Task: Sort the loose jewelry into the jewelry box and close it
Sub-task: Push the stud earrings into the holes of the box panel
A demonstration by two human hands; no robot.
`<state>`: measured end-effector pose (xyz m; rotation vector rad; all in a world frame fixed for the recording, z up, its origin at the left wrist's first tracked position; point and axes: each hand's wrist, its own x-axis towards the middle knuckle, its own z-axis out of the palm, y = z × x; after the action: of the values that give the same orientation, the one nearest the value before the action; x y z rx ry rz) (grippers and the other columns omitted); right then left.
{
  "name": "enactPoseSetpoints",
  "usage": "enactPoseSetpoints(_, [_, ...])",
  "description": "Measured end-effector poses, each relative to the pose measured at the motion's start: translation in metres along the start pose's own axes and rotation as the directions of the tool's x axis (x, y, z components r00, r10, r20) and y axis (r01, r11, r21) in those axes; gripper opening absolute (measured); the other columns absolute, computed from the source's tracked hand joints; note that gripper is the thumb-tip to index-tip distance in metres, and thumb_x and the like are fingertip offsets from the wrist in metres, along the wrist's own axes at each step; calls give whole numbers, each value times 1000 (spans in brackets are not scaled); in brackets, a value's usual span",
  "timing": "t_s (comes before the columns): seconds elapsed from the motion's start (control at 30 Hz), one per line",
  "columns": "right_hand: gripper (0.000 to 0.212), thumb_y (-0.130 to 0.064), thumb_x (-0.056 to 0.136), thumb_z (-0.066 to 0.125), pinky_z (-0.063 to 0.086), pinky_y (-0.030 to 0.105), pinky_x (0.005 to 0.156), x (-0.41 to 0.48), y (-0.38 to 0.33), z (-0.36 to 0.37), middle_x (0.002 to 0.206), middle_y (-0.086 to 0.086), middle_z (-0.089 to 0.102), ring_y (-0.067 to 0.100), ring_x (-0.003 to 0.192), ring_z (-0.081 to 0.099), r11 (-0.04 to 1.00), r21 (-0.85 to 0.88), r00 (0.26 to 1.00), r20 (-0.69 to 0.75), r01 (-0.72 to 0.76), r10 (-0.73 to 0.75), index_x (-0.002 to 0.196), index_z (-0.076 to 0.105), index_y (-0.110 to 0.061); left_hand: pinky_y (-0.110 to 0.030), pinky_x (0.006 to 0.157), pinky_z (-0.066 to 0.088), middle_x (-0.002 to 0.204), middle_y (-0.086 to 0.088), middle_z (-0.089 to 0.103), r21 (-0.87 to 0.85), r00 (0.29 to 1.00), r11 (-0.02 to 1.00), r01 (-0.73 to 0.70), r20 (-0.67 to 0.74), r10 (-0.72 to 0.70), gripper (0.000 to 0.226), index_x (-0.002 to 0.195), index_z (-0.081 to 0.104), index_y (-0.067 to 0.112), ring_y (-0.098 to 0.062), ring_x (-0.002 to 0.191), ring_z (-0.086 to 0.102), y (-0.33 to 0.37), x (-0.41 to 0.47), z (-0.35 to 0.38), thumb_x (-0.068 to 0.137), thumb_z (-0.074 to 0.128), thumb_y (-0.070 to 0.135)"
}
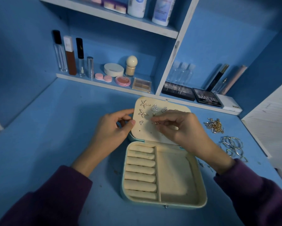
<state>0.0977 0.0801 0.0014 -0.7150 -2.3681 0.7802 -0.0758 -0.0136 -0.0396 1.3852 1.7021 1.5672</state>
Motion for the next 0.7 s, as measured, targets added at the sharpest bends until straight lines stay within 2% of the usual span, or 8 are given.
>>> enactPoseSetpoints(0.17, [20, -13, 77, 63, 42, 5, 73, -2, -4, 2, 82, -6, 69, -1, 73, 59, 990, -104, 994, -40, 99, -104, 92, 76, -12, -10, 61, 41, 81, 20, 66, -6, 1000, 1000, -6, -2, 6, 44, 98, 58, 48, -15, 77, 56, 2, -1, -1, 87, 65, 6])
enactPoseSetpoints(0.3, [17, -9, 79, 65, 40, 4, 74, -3, -3, 3, 84, -4, 68, 2, 76, 59, 977, -162, 983, -95, 138, -154, 92, 76, -11, -10, 61, 41, 74, 28, 65, 14, 1000, 1000, -7, 6, 7, 43, 99, 59, 48, -5, 71, 55, 2, -1, -1, 87, 65, 7])
enactPoseSetpoints(0.5, [17, -3, 78, 70, 42, 4, 78, -3, 1, 8, 85, -18, 64, -13, 79, 56, 972, -191, 968, -185, 135, -171, 93, 75, -9, -9, 60, 40, 76, 17, 67, -3, 1000, 1000, 5, 2, -5, 34, 113, 67, 28, -4, 68, 53, -1, -1, -1, 87, 65, 7])
enactPoseSetpoints(0.57, [16, -7, 77, 69, 42, 3, 79, -4, 1, 10, 86, -16, 65, -14, 79, 56, 971, -197, 962, -209, 134, -175, 92, 75, -10, -9, 59, 40, 76, 14, 68, -16, 1000, 1000, 3, 2, -3, 34, 110, 67, 32, -2, 67, 52, 0, -1, -1, 87, 65, 7])
enactPoseSetpoints(0.63, [16, -9, 76, 69, 42, 3, 77, -4, 1, 12, 82, -13, 66, -8, 78, 58, 971, -200, 959, -222, 134, -178, 92, 75, -11, -8, 60, 40, 78, 18, 67, -20, 1000, 1000, -3, 2, 3, 40, 100, 62, 44, 0, 66, 52, 1, -1, -1, 87, 64, 6])
enactPoseSetpoints(0.7, [16, -9, 76, 70, 42, 3, 75, -4, 0, 12, 77, -16, 63, -1, 76, 58, 968, -210, 958, -221, 137, -183, 92, 75, -11, -8, 60, 39, 76, 23, 67, -18, 1000, 1000, -8, 1, 8, 44, 97, 59, 48, 1, 66, 52, 1, -1, -1, 87, 64, 5])
